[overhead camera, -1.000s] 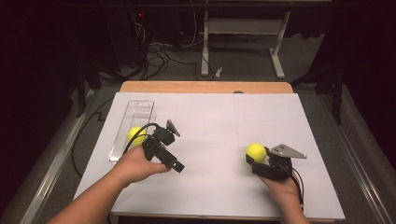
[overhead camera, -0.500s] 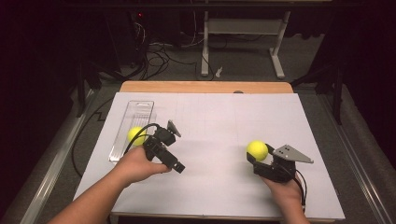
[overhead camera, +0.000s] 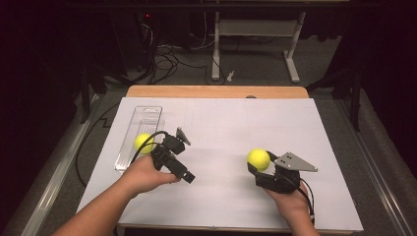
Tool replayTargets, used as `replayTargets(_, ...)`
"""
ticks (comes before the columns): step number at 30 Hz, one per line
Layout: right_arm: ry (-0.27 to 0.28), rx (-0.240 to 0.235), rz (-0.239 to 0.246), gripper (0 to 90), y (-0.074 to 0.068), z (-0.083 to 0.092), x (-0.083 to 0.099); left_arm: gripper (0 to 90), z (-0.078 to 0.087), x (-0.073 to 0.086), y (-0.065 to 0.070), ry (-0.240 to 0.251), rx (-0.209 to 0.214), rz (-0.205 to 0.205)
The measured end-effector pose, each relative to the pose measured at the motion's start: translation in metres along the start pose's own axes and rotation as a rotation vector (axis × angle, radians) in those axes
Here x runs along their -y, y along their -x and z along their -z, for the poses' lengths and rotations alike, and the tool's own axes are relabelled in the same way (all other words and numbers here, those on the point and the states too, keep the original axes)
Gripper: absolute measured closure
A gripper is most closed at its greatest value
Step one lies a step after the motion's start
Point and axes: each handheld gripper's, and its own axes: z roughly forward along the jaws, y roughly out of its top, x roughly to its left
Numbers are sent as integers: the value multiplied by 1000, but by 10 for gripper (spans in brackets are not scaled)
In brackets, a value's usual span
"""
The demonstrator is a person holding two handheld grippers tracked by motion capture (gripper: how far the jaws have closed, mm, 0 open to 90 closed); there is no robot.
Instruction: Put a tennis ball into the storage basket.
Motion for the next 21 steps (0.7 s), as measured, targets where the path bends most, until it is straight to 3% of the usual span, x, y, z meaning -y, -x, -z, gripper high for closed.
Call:
replayTargets(9, -1, -23, 36, 274, -14, -8, -16, 28, 1, 0, 0, 1, 1, 0)
replayTargets(21, -5, -88, 80, 274, -43, -21, -13, 28, 1, 0, 0, 5, 7, 0)
